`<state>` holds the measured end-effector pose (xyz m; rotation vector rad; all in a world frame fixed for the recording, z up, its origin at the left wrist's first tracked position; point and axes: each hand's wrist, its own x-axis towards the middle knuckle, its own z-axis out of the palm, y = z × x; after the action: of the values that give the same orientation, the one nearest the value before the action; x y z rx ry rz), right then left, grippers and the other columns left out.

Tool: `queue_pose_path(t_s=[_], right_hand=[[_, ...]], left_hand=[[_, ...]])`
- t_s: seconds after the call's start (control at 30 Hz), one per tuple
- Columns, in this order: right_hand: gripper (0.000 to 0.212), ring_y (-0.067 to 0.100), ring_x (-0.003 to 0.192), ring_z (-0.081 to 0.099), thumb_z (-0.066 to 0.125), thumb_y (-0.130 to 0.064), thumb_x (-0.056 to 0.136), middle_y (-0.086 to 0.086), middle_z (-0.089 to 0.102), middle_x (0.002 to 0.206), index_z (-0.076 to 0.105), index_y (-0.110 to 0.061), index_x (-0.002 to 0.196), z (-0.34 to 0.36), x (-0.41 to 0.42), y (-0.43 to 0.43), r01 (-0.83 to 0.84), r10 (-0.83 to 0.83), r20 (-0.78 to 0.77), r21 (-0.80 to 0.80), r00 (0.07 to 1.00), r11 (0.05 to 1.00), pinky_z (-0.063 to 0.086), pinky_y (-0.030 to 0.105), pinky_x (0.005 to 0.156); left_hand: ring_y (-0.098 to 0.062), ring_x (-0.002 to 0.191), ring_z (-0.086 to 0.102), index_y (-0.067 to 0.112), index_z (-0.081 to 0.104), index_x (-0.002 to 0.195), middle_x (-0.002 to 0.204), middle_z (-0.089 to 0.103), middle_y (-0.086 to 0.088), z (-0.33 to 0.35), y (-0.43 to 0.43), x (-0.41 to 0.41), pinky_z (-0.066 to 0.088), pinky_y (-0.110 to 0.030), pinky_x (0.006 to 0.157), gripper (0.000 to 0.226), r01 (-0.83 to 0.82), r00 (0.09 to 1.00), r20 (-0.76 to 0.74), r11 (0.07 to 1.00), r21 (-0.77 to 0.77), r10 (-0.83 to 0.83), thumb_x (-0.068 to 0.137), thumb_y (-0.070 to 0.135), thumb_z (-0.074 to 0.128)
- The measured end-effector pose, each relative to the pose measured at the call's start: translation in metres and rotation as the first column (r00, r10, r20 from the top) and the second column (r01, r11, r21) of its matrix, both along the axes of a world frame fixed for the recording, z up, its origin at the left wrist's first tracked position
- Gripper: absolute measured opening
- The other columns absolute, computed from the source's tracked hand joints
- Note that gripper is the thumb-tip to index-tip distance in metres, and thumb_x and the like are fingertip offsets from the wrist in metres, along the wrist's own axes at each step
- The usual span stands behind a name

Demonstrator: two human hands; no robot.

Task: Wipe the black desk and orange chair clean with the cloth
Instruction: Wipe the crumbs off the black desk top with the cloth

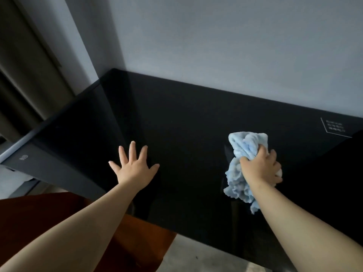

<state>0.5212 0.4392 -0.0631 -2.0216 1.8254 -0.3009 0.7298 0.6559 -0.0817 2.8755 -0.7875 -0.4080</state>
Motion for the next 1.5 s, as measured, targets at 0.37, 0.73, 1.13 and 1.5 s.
queue_pose_path(t_s=[0.37, 0.73, 1.13, 1.5], right_hand=[[0.078, 0.032, 0.13, 0.033, 0.052, -0.062, 0.082, 0.006, 0.029, 0.149, 0.024, -0.025, 0.144, -0.02, 0.114, -0.064, -0.081, 0.066, -0.145, -0.102, 0.987, 0.991, 0.031, 0.057, 0.099], [0.03, 0.024, 0.111, 0.049, 0.045, -0.043, 0.085, -0.01, 0.057, 0.111, 0.056, -0.035, 0.112, -0.017, 0.252, -0.056, -0.646, 0.621, -0.181, -0.199, 0.763, 0.736, 0.035, 0.043, 0.086], [0.016, 0.026, 0.103, 0.055, 0.058, -0.029, 0.078, -0.009, 0.058, 0.107, 0.057, -0.029, 0.094, 0.001, 0.212, -0.051, -0.556, 0.575, 0.067, -0.184, 0.815, 0.81, 0.045, 0.045, 0.088], [0.037, 0.015, 0.102, 0.057, 0.072, -0.022, 0.069, -0.015, 0.061, 0.104, 0.068, -0.023, 0.106, -0.01, 0.151, 0.026, -0.902, 0.901, 0.282, -0.19, 0.329, 0.389, 0.041, 0.03, 0.085]], left_hand=[[-0.032, 0.137, -0.032, 0.048, -0.022, 0.139, 0.15, -0.034, 0.01, -0.006, 0.012, 0.087, -0.003, -0.075, 0.098, 0.138, -0.189, 0.911, -0.334, 0.964, 0.187, 0.244, 0.03, 0.097, 0.047], [-0.036, 0.132, -0.039, 0.043, -0.029, 0.138, 0.147, -0.041, 0.004, -0.012, 0.012, 0.091, -0.008, -0.076, 0.095, 0.133, -0.152, 0.92, -0.327, 0.966, 0.211, 0.216, 0.041, 0.095, 0.047], [-0.038, 0.132, -0.038, 0.041, -0.03, 0.138, 0.147, -0.04, 0.003, -0.015, 0.013, 0.092, -0.009, -0.077, 0.094, 0.134, -0.129, 0.931, -0.31, 0.97, 0.207, 0.191, 0.039, 0.097, 0.041], [-0.038, 0.133, -0.036, 0.038, -0.025, 0.141, 0.15, -0.036, 0.001, -0.014, 0.013, 0.089, -0.008, -0.077, 0.095, 0.131, -0.123, 0.944, -0.278, 0.974, 0.193, 0.175, 0.043, 0.096, 0.041]])
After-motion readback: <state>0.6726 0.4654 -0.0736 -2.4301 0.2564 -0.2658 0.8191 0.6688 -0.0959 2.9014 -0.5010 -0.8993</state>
